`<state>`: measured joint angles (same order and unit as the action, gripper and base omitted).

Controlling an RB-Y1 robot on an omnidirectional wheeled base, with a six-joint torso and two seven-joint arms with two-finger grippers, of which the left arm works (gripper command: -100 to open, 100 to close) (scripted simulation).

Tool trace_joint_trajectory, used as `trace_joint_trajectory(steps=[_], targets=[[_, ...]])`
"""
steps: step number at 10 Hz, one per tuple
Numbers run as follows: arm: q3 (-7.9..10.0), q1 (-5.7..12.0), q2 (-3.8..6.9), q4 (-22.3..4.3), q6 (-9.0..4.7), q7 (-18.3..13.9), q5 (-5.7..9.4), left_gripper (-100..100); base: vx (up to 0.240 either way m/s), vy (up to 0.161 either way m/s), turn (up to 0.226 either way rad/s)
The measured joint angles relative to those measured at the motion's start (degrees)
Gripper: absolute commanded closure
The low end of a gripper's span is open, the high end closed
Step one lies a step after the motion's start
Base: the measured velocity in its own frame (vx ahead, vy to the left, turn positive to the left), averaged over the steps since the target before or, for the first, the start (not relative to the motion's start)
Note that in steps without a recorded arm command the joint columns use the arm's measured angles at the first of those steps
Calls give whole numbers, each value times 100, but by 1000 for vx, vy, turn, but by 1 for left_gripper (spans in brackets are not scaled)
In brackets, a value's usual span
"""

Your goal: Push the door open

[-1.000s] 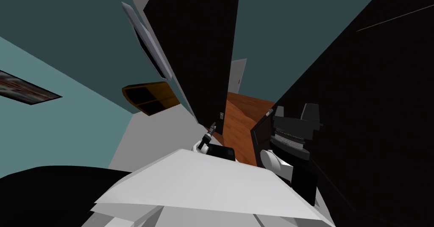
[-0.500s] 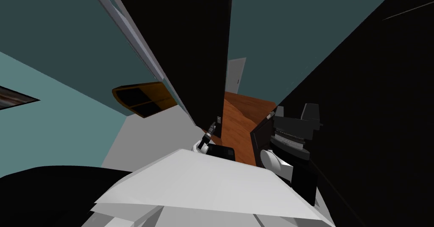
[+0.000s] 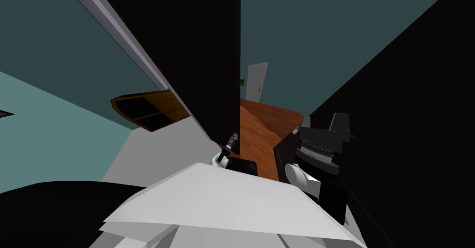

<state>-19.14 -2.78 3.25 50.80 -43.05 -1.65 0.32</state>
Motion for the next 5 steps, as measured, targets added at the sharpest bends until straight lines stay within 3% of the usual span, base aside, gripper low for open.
trace_joint_trajectory(steps=[1, 5], targets=[[-2, -4, -3, -4, -6, 0, -1, 100, -15, -2, -6], [-4, -1, -1, -7, 12, 3, -3, 100, -14, 4, -3]])
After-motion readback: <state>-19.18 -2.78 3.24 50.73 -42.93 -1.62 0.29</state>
